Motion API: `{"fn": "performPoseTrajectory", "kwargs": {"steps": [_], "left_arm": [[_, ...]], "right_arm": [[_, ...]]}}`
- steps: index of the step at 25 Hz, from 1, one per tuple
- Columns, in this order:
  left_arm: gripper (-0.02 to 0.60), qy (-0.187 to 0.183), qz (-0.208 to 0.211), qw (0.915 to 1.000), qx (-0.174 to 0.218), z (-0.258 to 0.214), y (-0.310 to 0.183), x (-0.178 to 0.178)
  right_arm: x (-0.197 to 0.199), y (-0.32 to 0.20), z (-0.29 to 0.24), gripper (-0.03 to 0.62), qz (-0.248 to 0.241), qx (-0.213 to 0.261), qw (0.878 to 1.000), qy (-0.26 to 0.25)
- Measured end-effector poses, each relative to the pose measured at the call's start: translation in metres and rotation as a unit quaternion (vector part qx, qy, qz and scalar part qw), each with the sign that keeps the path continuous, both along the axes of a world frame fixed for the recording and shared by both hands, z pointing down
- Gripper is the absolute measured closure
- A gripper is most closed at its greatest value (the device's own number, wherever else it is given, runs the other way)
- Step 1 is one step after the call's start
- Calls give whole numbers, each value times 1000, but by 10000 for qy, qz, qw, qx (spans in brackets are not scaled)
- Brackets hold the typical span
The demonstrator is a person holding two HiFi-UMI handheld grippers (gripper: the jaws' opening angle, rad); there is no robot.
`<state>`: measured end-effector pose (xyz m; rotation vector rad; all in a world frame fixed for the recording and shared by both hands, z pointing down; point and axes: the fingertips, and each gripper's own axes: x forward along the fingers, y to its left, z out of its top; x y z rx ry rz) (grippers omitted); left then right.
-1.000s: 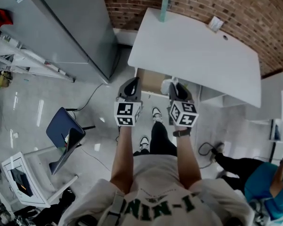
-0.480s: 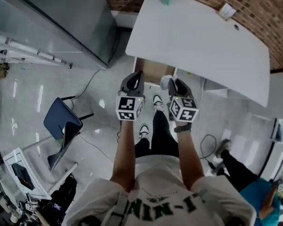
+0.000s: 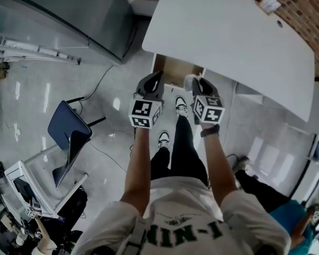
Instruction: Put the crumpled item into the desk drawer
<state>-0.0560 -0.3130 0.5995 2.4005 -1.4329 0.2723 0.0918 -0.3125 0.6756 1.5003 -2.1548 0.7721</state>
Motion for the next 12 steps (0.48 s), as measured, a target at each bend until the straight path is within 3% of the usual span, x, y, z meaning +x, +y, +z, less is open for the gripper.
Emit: {"fn": "performPoseTrajectory", "kwargs": {"steps": [12], "left_arm": [[583,92,53,9998,-174,51,-15,-1]], "right_arm": [[3,-16,90,514,-388,-409,9976,402]]}}
